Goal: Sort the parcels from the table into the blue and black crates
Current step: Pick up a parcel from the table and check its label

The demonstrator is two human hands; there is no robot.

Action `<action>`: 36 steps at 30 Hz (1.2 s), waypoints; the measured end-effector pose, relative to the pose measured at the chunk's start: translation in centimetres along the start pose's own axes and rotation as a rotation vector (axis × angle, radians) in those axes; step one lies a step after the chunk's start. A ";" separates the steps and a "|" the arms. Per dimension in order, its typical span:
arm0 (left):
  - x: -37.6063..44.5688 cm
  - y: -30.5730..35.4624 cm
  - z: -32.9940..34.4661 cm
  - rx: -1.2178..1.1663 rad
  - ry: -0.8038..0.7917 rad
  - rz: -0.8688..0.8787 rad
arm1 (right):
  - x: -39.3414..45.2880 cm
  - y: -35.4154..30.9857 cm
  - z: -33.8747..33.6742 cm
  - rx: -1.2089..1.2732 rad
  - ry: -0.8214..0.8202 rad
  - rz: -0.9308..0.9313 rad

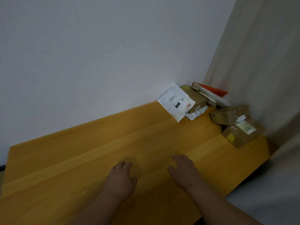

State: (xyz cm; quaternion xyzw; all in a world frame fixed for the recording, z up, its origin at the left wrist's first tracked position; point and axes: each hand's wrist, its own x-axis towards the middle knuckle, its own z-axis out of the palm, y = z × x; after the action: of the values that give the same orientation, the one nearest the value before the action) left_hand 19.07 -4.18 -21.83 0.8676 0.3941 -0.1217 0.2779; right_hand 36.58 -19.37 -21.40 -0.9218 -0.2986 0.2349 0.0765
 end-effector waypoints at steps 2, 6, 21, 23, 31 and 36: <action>1.4 0.6 -0.2 -0.006 0.003 -0.013 | 1.7 0.3 -0.4 0.026 -0.022 0.008; 5.1 2.5 0.0 -0.050 0.029 -0.064 | 6.5 1.8 -1.7 0.079 -0.071 0.014; 18.3 17.3 3.1 -0.200 0.067 -0.221 | 26.8 8.0 -13.4 0.855 0.196 0.167; 18.9 17.7 3.3 -0.193 0.070 -0.242 | 28.8 8.2 -13.3 0.993 0.171 0.263; 19.1 17.9 3.1 -0.209 0.087 -0.327 | 33.8 8.9 -11.6 1.167 0.141 0.433; 19.1 18.1 2.7 -0.310 0.101 -0.324 | 30.9 8.7 -11.2 1.264 -0.028 0.415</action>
State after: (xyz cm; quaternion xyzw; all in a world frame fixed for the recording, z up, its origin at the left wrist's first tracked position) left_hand 45.32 -3.68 -25.27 0.7450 0.5555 -0.0591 0.3645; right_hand 68.40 -8.29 -25.97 -0.7347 0.0796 0.3867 0.5517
